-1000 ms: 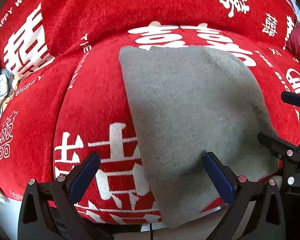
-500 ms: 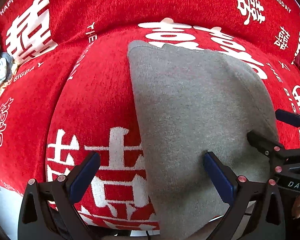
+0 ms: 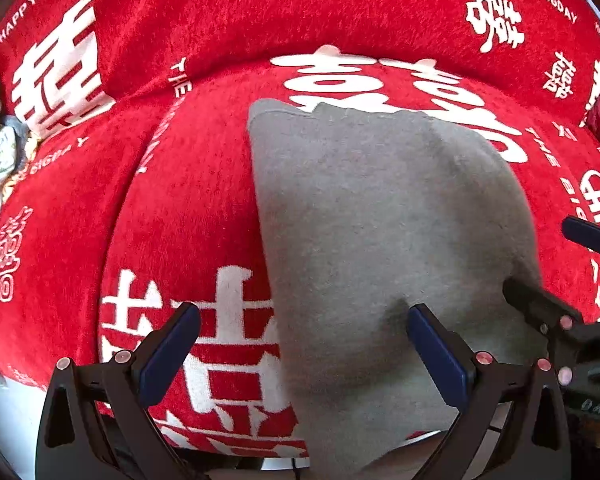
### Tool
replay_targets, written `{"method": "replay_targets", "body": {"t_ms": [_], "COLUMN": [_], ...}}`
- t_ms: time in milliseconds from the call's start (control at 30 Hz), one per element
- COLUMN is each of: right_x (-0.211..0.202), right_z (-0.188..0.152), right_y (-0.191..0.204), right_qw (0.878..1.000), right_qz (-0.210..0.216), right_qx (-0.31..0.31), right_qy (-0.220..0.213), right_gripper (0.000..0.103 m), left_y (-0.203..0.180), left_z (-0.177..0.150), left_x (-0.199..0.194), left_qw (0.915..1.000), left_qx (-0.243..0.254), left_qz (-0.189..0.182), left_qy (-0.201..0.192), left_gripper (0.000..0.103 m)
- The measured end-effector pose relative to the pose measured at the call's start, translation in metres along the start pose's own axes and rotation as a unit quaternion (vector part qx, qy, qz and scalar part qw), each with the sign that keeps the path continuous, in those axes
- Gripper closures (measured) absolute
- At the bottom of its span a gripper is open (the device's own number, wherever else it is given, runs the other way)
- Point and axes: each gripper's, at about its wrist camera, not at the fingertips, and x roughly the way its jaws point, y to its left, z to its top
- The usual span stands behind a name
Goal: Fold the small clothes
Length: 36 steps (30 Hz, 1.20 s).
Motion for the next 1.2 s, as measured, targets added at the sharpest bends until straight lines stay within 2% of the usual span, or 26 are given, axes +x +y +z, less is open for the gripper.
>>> {"method": "replay_targets", "body": {"t_ms": [200, 367, 533, 800, 1000, 1200], "right_x": [0.006, 0.017, 0.030, 0.032, 0.033, 0.034], "right_z": [-0.001, -0.004, -0.008, -0.009, -0.010, -0.010], "right_y": [0.005, 0.012, 0.018, 0.014, 0.012, 0.011], "right_qw": [1.000, 0.999, 0.998, 0.998, 0.998, 0.998], "right_qz": [0.005, 0.014, 0.016, 0.026, 0.028, 0.029], "right_qx": [-0.009, -0.019, -0.027, -0.018, -0.016, -0.013], "right_qy": [0.013, 0.034, 0.047, 0.049, 0.049, 0.049], "right_gripper": [0.012, 0.012, 0.012, 0.011, 0.010, 0.009], "left_y": [0.008, 0.006, 0.010, 0.014, 0.022, 0.021], "left_z": [0.001, 0.000, 0.000, -0.001, -0.004, -0.003], "left_x": [0.013, 0.018, 0.022, 0.025, 0.032, 0.032], "left_qw": [0.9995, 0.9994, 0.9982, 0.9965, 0.9909, 0.9910], "left_qx": [-0.021, -0.017, -0.034, -0.047, -0.078, -0.075], "left_qz": [-0.007, -0.003, -0.021, -0.056, -0.099, -0.098], "left_qy": [0.023, 0.030, 0.043, 0.041, 0.049, 0.052], "left_gripper": [0.000, 0.000, 0.000, 0.000, 0.000, 0.000]}}
